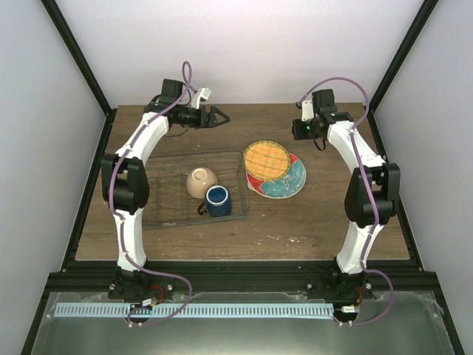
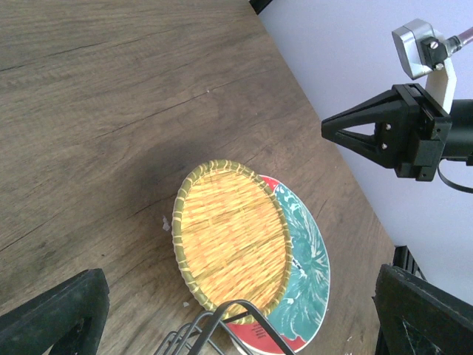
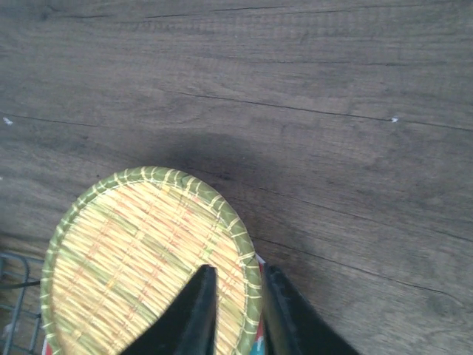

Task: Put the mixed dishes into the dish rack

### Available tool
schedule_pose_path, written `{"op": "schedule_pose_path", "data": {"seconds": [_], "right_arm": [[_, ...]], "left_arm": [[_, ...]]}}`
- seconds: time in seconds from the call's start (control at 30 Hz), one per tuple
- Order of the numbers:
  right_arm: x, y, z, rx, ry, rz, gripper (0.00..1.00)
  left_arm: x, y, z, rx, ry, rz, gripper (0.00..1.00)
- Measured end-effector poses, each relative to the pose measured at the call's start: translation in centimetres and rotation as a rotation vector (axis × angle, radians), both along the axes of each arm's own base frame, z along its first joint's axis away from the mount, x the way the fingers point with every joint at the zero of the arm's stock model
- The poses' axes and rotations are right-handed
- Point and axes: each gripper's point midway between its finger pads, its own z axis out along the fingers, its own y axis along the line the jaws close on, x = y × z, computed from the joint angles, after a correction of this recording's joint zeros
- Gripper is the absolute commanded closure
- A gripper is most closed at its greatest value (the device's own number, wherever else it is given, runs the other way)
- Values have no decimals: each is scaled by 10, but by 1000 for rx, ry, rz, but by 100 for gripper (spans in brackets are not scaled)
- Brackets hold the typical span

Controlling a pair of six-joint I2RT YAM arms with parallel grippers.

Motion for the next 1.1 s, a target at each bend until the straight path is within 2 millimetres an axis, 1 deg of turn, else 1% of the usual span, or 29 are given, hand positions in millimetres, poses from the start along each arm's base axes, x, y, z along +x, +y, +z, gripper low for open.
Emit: {"op": "schedule_pose_path", "data": {"seconds": [0.13, 0.23, 0.27, 0.3, 0.4, 0.53, 0.6, 0.63, 0.73, 1.0, 1.1], "right_arm": [[-1, -5, -7, 85, 24, 4, 66], [1, -9, -23, 154, 58, 14, 57], [3, -8, -29, 172, 69, 22, 54], [5, -7, -37, 190, 79, 34, 52], [11, 3, -66, 235, 123, 85, 47], [20, 15, -99, 277, 164, 146, 46], [23, 18, -107, 288, 171, 168, 46], [25, 19, -109, 295, 168, 182, 45], [27, 23, -106, 306, 145, 216, 45], [30, 34, -90, 353, 75, 307, 45], [30, 37, -91, 368, 66, 334, 45]], "left_arm": [[1, 0, -6, 4, 10, -2, 0], [1, -1, -9, 9, 11, -8, 0], [1, -2, -10, 11, 10, -11, 0], [2, -2, -11, 12, 8, -13, 0], [2, -3, -15, 19, 9, -17, 0], [1, -4, -16, 30, 5, -23, 0], [1, -4, -15, 34, 3, -25, 0], [0, -4, -15, 37, 3, -26, 0], [0, -4, -17, 47, 5, -25, 0], [0, -2, -20, 66, 3, -20, 0], [0, -2, -21, 69, 2, -18, 0]]}}
